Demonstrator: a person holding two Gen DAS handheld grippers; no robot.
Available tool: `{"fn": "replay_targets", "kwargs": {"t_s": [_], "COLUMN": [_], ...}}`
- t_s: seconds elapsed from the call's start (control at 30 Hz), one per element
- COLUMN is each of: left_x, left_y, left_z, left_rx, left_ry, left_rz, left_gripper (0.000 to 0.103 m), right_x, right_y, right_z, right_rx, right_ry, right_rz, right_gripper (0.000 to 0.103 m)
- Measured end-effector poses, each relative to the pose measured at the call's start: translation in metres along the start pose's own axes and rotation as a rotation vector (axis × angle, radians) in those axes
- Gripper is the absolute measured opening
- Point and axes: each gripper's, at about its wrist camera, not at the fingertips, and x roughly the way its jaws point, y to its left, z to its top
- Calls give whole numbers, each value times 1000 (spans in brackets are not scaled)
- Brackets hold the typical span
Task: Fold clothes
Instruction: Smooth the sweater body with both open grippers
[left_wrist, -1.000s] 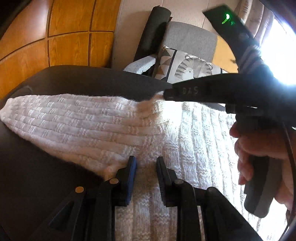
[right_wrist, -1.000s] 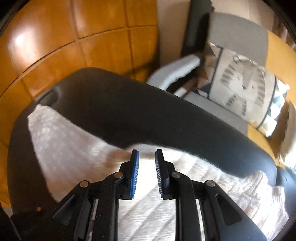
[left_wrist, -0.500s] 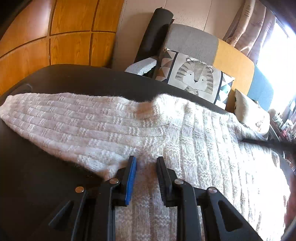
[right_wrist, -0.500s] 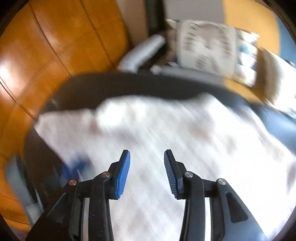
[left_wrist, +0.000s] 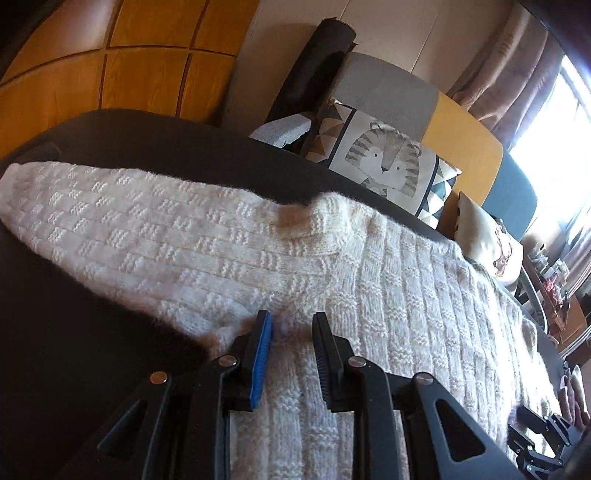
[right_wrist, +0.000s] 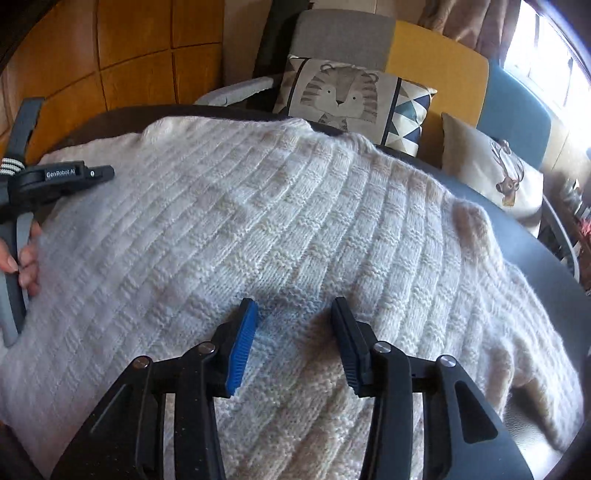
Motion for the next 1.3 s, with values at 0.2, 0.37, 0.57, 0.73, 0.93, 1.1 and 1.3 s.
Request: {"fn": "replay_targets", "kwargs": {"t_s": [0.2, 0.37, 0.57, 0.73, 0.93, 1.1, 1.3], "left_x": [4, 4, 5, 7, 9, -1, -73], "left_y": [-10, -9, -8, -9, -20, -20, 21], "left_z": [0, 1, 1, 2, 3, 14, 10], "left_rx": [46, 42, 42, 47, 101, 146, 38], "left_ry": [4, 4, 2, 0, 20, 123, 77], "left_rz": [56, 50, 51, 53, 115, 63, 13], "left_gripper": [23, 23, 23, 23, 23, 23, 23], "right_x": [2, 3, 5, 5, 4, 5, 4], "right_y": [-25, -19, -20, -25, -24, -23, -31], "right_z": [1, 1, 0, 0, 0, 0, -2], "right_rx": [141, 119, 126, 150, 140, 134, 175], "right_ry": [-28, -31, -37, -43, -41, -42, -53], "right_rz": [168, 142, 163, 190, 181, 174, 226], "right_gripper": [46, 46, 51, 51, 51, 51, 51]}}
